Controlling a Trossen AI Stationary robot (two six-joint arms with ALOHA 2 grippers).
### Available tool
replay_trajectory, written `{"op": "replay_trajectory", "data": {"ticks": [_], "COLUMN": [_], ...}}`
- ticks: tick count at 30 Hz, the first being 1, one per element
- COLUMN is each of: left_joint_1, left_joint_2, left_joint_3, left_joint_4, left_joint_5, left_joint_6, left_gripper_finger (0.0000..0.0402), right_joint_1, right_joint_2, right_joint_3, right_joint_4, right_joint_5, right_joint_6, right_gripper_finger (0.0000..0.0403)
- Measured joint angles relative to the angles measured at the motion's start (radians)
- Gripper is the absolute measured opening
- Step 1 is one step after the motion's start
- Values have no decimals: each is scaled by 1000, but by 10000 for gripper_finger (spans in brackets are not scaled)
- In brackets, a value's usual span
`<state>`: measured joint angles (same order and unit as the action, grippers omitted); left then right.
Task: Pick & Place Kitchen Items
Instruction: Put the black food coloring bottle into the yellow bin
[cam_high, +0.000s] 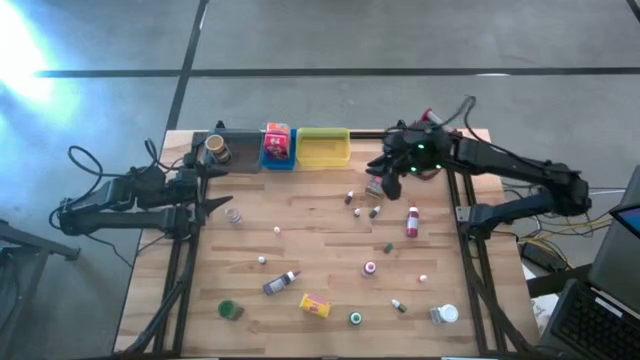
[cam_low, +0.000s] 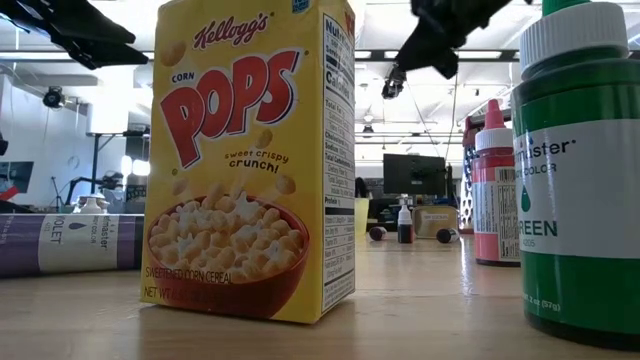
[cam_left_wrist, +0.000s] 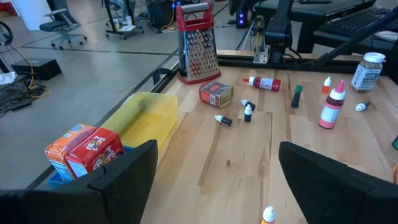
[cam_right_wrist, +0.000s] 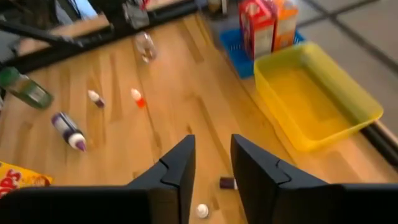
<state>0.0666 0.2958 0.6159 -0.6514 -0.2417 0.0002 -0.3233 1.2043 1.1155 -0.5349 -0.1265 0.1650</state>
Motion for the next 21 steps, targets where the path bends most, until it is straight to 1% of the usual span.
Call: {"op": "replay_trajectory", "data": {"ticks": [6,11,16,21], "left_joint_1": [0,0,0,0], "left_joint_2": [0,0,0,0], "left_joint_3": [0,0,0,0], "left_joint_4": [0,-1,0,0], "left_joint_5": [0,0,0,0], "left_joint_6": [0,0,0,0], "left_gripper_finger": [339,339,339,339], "right_joint_1": [0,0,1,3], "right_joint_2": [149,255,334,392], "right_joint_3": [143,233,267,276], "right_joint_4": [-150,-275,-308,-333], "right_joint_5": [-2,-2,-3,-5], "right_joint_6": [0,0,0,12], "right_gripper_finger": [130,142,146,137]}}
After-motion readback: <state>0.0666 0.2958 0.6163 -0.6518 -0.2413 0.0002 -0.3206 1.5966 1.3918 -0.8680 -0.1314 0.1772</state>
